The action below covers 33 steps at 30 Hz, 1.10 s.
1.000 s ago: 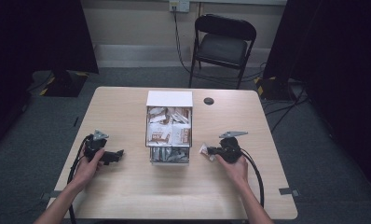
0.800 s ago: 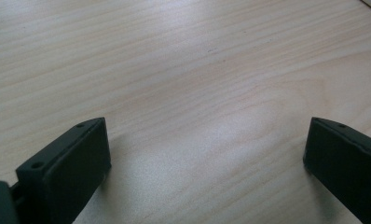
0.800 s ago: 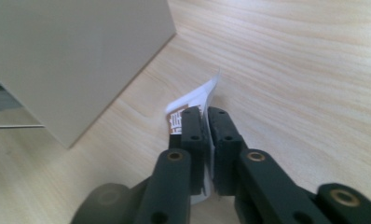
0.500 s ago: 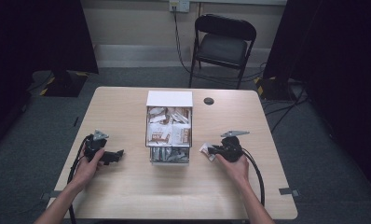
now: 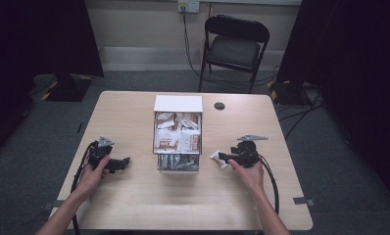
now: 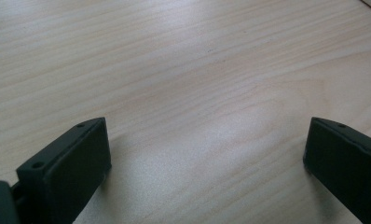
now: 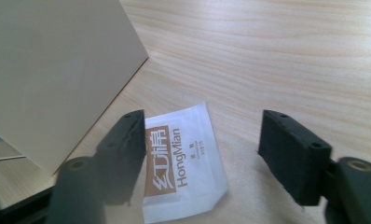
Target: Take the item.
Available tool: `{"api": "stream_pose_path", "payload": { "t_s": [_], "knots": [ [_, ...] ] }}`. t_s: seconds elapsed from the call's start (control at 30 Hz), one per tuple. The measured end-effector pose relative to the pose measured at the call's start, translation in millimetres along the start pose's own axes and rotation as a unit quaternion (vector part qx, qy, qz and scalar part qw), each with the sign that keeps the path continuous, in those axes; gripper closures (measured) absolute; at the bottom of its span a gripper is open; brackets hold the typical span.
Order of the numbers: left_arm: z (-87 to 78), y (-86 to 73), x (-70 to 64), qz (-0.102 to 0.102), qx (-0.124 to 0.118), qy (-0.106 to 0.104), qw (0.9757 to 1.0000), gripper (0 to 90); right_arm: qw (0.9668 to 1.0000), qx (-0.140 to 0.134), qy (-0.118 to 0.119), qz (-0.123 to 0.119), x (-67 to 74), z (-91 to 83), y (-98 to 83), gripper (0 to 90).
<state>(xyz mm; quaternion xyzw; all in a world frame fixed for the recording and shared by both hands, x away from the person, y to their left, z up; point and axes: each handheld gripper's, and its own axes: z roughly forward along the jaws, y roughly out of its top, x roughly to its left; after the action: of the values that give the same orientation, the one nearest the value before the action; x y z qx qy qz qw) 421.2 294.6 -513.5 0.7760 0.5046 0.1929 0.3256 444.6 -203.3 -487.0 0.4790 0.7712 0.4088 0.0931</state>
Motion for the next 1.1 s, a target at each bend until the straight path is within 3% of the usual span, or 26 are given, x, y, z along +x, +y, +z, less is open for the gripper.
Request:
{"api": "stream_pose_path", "payload": {
  "t_s": [0.17,0.37,0.6,0.83,1.1],
  "knots": [
    [0.0,0.0,0.0,0.0,0.0,0.0,1.0,0.1,1.0,-0.007,-0.005,0.002,0.7,-7.1,2.7,19.4],
    [0.0,0.0,0.1,0.001,0.0,0.0,1.0,0.1,0.9997,-0.015,-0.016,0.009,1.2,-23.6,5.4,14.8],
    [0.0,0.0,0.1,0.0,0.0,0.0,1.0,0.1,0.9991,-0.016,-0.038,0.007,2.1,-41.3,5.8,14.8],
    [0.0,0.0,-0.1,0.0,0.0,0.0,1.0,0.1,0.9981,-0.026,-0.05,0.024,0.5,-66.9,-5.3,14.8],
    [0.0,0.0,0.0,0.0,0.0,0.0,1.0,0.1,0.9956,-0.021,-0.086,0.03,-6.5,-95.0,-20.1,15.1]
  ]
}}
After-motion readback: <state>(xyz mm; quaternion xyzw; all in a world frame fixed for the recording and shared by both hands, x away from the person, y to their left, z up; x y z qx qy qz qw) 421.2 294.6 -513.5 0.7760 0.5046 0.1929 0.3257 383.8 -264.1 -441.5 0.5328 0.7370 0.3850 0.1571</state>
